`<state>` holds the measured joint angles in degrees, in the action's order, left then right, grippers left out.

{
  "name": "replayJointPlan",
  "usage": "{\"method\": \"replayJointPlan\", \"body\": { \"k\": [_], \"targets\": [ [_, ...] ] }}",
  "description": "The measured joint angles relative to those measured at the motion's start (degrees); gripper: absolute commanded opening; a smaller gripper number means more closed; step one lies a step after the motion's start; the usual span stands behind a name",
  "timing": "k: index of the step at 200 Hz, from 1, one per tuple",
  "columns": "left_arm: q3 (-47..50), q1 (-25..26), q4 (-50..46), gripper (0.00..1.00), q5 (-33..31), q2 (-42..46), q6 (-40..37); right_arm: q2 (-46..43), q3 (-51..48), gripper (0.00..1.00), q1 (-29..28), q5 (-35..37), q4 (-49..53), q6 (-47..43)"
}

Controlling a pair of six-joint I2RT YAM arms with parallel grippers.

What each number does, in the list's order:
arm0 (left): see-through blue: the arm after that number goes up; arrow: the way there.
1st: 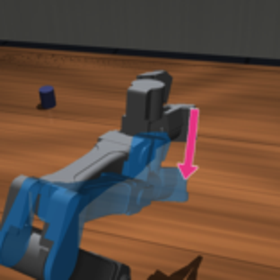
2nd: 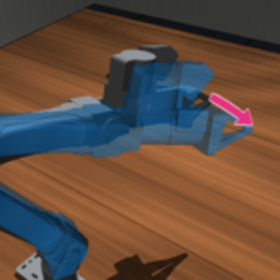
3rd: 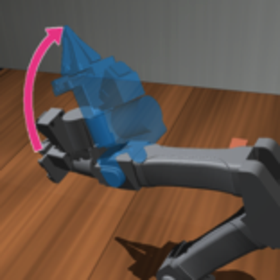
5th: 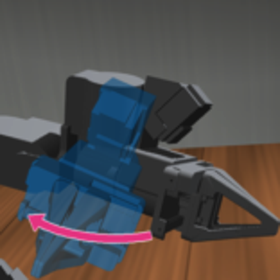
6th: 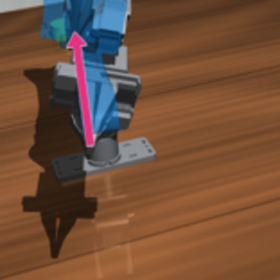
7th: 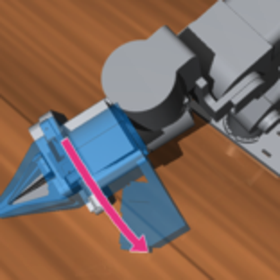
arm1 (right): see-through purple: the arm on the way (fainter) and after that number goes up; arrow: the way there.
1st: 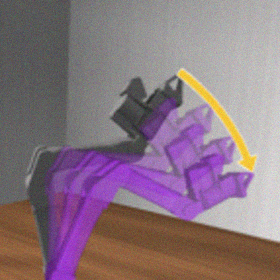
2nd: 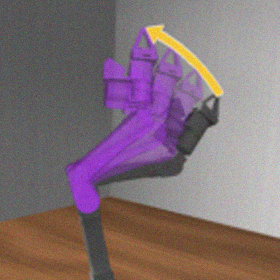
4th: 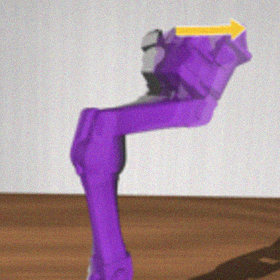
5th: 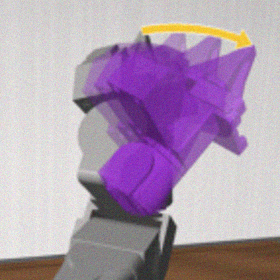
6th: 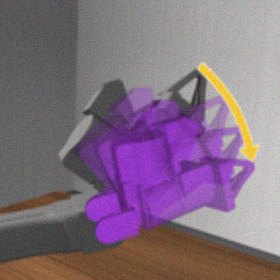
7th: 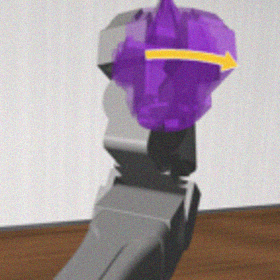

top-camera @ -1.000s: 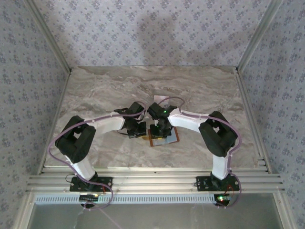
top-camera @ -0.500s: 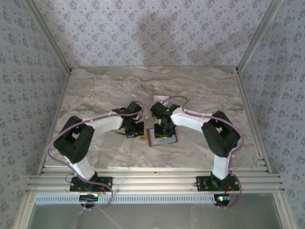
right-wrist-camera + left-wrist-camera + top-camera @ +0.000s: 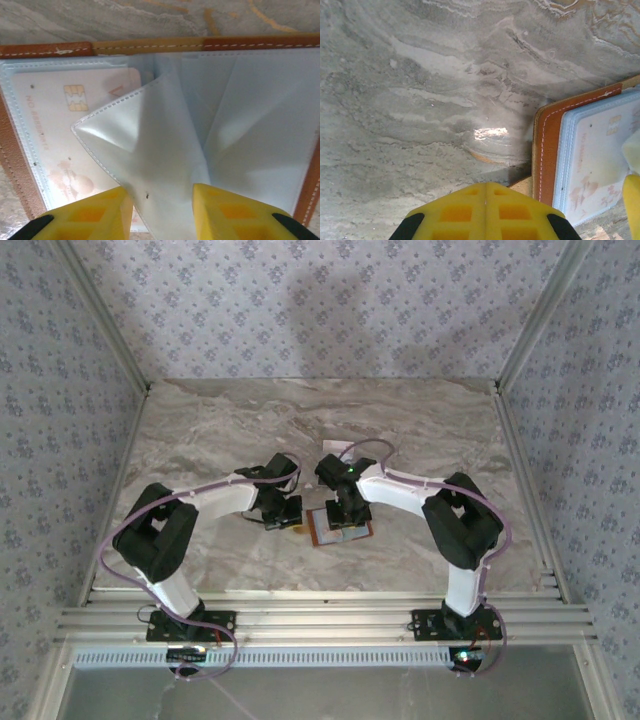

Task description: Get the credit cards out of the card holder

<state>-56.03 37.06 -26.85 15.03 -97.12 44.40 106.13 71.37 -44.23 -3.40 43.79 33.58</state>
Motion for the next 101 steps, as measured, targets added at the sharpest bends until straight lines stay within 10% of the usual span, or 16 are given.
{"method": "replayJointPlan", "body": {
  "k": [101],
  "targets": [
    [0.0,-1.1,-1.7,0.00,-0.3,0.7,-0.9,-1.7,1.1,0.41,3.0,5.2,5.2,-0.2]
  ]
}}
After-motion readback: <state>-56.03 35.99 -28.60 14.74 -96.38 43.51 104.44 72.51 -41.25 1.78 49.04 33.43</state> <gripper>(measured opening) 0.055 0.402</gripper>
